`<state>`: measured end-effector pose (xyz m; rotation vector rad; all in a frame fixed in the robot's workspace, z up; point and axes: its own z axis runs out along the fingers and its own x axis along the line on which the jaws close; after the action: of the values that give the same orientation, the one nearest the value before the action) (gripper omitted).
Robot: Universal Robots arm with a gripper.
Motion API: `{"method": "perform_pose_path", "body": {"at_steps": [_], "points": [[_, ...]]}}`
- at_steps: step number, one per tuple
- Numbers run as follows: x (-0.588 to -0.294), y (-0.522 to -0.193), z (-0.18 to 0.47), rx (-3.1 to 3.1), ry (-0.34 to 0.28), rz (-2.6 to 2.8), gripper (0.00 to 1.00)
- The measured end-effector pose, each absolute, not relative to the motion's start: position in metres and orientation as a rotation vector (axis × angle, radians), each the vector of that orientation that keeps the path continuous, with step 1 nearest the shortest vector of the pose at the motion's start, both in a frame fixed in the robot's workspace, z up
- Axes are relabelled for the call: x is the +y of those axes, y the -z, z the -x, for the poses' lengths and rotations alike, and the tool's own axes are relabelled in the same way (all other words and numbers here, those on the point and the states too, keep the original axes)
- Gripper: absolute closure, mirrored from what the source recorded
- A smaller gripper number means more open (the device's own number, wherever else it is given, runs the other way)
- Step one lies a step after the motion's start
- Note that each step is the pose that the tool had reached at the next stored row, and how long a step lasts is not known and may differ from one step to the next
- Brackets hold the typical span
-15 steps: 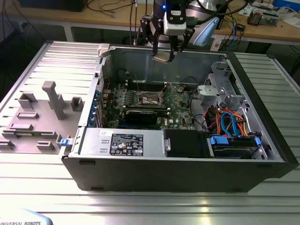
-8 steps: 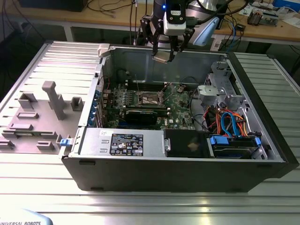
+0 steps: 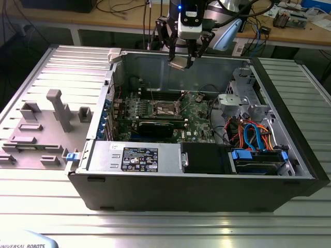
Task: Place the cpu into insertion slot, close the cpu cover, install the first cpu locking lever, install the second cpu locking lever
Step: 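Place the cpu into insertion slot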
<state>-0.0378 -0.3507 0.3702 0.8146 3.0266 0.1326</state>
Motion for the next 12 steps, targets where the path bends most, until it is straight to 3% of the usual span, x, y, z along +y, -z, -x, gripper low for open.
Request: {"method": "perform_pose_path", "body": {"at_steps": [12], "points": [[-0.3507, -0.3702, 0.0378, 3.024, -0.133, -0.823, 0.46]]}}
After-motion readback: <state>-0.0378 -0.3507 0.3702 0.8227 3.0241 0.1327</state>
